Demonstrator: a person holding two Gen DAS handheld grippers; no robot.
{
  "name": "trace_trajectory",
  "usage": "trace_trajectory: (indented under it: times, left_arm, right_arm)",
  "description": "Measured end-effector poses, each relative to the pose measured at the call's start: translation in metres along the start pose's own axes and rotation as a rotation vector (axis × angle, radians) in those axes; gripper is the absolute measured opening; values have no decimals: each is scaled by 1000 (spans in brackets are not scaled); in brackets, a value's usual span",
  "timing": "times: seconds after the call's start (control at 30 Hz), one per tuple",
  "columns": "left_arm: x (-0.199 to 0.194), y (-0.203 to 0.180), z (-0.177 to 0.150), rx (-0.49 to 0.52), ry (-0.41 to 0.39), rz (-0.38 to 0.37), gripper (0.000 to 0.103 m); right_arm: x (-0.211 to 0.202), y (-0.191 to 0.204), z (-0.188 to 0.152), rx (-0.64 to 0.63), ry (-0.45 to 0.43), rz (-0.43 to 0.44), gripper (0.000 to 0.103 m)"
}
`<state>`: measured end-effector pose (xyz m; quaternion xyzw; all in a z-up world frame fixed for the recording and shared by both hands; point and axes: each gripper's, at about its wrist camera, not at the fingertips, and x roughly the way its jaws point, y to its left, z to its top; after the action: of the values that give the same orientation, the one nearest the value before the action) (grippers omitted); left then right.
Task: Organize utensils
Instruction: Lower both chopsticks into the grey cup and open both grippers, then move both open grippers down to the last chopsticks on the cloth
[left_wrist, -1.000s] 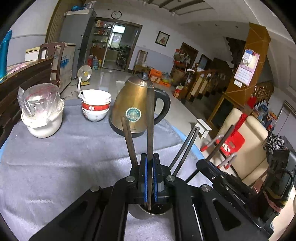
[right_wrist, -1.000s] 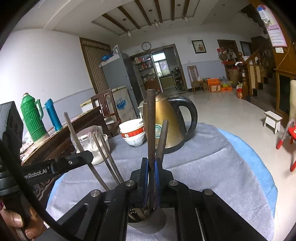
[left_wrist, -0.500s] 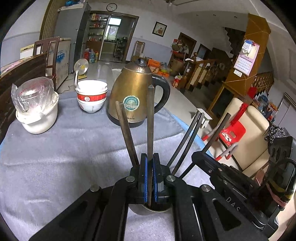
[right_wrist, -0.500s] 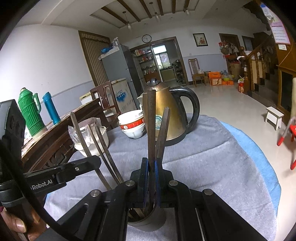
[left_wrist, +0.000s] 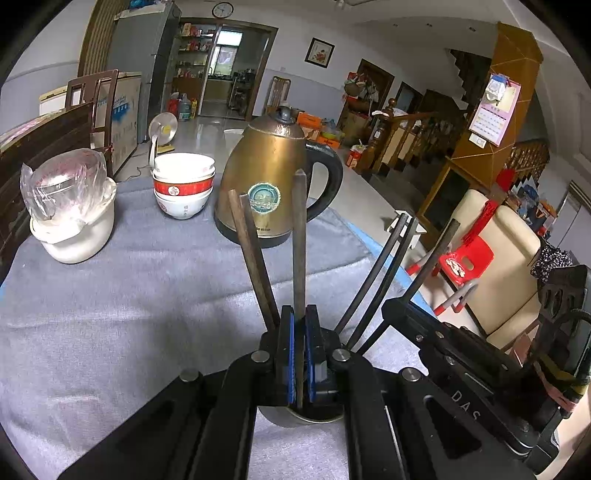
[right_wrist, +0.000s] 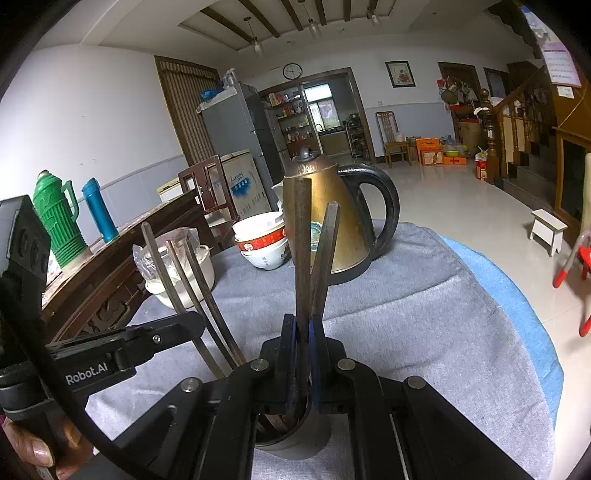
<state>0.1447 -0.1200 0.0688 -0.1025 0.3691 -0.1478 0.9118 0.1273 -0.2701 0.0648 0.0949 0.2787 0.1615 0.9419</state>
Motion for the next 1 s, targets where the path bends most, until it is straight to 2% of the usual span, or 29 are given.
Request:
trace_trajectory:
  times: [0.27, 0.37, 0.4, 0.43, 0.47, 0.5, 0.53, 0.57, 0.7, 0.83, 0.87, 1.0]
  left_arm:
    - [1, 3, 3, -19, 10, 3, 6]
    - [-9, 6, 6, -37, -20, 0, 7]
    - [-14, 7, 8, -45, -32, 1, 8]
    - [-18, 8, 10, -50, -38, -1, 12]
    - [-24, 10, 12, -59, -49, -4, 24]
    - [-33, 12, 14, -70, -68, -4, 32]
    - [-41, 15, 16, -79, -91, 0, 46]
    - [-49, 17, 17, -86, -116, 5, 49]
    - [-80, 28, 16, -97, -176, 12, 53]
    - [-113, 50, 1, -116, -244, 73, 71]
    - [-116, 56, -3, -117, -247, 92, 75]
    - [-116, 86, -38, -143, -184, 174, 76]
  right_arm:
    - [3, -4, 1, 13, 13, -4, 9]
    - [4, -2, 3, -2, 24, -20, 11]
    - [4, -1, 3, -8, 25, -28, 17]
    - [2, 0, 4, -12, 22, -35, 27]
    - [1, 0, 6, -12, 17, -39, 31]
    - [-3, 1, 7, -11, 6, -46, 48]
    - [-6, 1, 8, -9, -6, -53, 70]
    - [-13, 2, 10, -8, -40, -61, 73]
    - [-36, 3, 17, -8, -99, -88, 73]
    - [-60, 4, 17, -5, -145, -102, 73]
    - [-66, 4, 16, 1, -155, -103, 73]
    - [-86, 3, -2, 30, -144, -87, 74]
